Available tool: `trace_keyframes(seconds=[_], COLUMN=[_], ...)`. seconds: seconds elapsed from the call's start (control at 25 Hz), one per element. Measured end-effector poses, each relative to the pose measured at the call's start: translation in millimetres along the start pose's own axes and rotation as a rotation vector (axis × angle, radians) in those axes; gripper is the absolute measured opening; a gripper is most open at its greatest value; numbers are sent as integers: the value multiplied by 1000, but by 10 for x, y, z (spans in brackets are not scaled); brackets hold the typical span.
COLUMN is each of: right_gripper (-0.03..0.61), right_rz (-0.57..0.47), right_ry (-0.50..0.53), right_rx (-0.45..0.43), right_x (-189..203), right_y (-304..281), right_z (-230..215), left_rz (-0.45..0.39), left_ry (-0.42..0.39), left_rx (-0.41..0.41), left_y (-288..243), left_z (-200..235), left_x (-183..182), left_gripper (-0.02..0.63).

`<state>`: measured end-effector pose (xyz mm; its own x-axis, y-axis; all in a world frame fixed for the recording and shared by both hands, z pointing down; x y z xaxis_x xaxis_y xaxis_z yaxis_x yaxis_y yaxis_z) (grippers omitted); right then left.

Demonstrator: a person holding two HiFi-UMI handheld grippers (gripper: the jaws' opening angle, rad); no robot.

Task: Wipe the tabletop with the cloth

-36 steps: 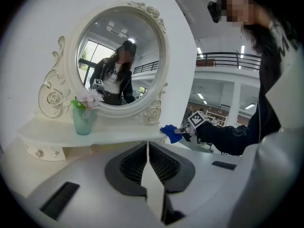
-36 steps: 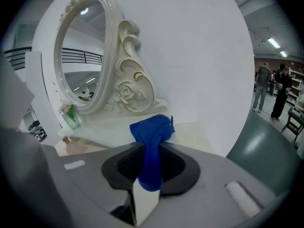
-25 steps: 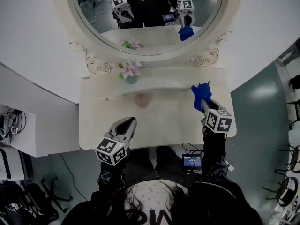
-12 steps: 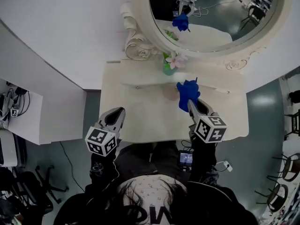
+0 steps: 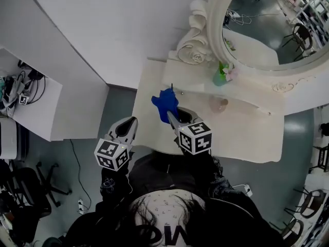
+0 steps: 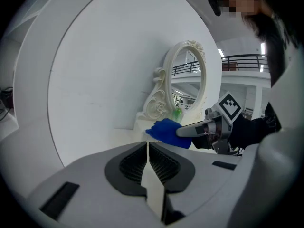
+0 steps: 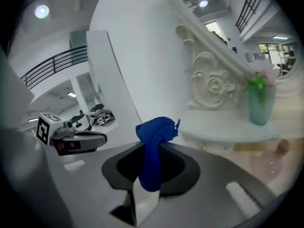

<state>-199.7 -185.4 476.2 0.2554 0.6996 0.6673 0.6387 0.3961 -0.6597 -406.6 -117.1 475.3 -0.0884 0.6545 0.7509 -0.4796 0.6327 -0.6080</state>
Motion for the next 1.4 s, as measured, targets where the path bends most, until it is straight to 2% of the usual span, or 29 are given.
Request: trace_keyframes(seconds=[0.12, 0.2, 0.4, 0.56, 0.88, 1.4], right_gripper=[84, 84, 84, 83, 84, 83], right_rz=[80, 128, 272, 351, 342, 296], right_ry=[62, 98, 151, 124, 71, -122], right_rx=[-60, -67, -15, 54, 148, 234], right_x=[38, 75, 306, 542, 636, 966], right_y=[-466, -747, -1255, -1360, -1147, -430], right_z=[268, 371, 356, 128, -218, -1006], left_rz=[2, 4, 21, 36, 40, 63], left_ry=[24, 31, 58, 61, 30, -83], left_rx=[-20, -32, -61, -66, -3, 110], left_y=[101, 172, 299, 310, 91, -390], left_z=[106, 158, 266, 319, 236, -269], left_x=[93, 145, 287, 330, 190, -118], left_gripper=[-8, -7, -7, -7, -6, -6])
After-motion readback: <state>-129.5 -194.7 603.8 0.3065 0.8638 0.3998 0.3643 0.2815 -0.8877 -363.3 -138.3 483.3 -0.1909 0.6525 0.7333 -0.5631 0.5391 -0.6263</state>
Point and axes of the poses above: the fingertips, and each gripper's own axes: y backward along the fingers, z to its left, x out of its underside, the point moved 7 cm from there along y, backward along the fingers, and after that the axes turned 14 degrees about z, right-handed, at the moved point
